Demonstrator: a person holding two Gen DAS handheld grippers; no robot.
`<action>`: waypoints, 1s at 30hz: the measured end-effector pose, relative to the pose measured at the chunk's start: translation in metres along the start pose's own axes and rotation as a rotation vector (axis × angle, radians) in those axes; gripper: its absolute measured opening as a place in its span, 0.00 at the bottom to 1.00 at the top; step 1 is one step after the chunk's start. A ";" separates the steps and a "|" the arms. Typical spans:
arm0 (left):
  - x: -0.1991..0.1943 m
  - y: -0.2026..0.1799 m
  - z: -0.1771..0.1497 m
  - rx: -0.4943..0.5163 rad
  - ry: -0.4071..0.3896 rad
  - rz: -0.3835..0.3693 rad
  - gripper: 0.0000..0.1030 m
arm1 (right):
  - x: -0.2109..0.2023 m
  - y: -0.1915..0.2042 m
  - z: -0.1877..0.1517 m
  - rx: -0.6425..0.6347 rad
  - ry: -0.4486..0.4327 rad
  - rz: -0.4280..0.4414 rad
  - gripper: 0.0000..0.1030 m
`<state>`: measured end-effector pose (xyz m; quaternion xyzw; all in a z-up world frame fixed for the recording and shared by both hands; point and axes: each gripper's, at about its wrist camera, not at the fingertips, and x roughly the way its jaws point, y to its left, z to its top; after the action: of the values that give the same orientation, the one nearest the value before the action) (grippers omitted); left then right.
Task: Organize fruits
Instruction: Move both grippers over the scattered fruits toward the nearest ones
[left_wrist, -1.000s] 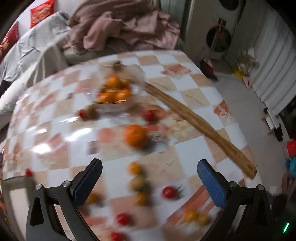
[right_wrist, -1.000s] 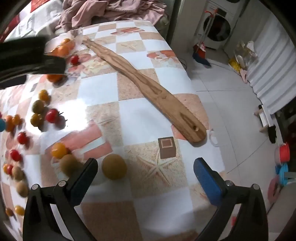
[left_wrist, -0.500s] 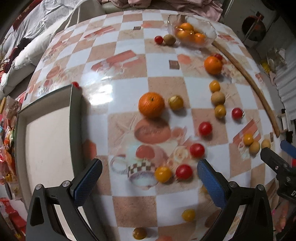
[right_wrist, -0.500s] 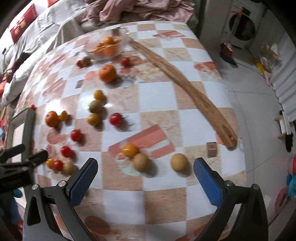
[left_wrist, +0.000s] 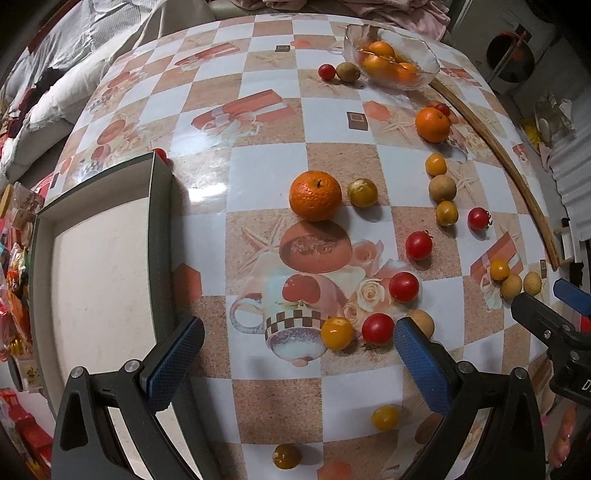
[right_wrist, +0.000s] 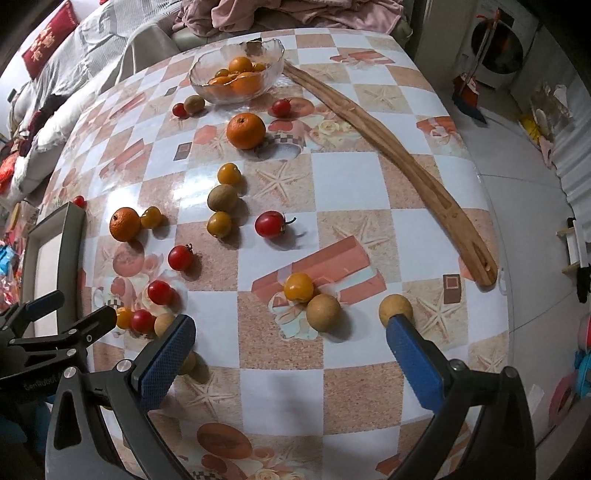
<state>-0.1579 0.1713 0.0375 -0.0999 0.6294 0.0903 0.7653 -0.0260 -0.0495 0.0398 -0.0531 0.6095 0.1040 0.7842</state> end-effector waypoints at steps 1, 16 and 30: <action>0.000 0.001 0.000 -0.001 0.002 0.000 1.00 | 0.000 0.001 0.000 -0.002 0.001 0.000 1.00; 0.003 0.003 -0.003 0.004 0.016 0.009 1.00 | 0.001 0.005 -0.002 -0.013 0.000 0.000 1.00; 0.007 0.006 -0.008 0.016 0.031 0.016 1.00 | 0.001 0.000 -0.006 -0.001 0.000 0.004 1.00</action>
<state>-0.1652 0.1747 0.0288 -0.0901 0.6426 0.0895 0.7556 -0.0319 -0.0506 0.0370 -0.0521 0.6097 0.1060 0.7838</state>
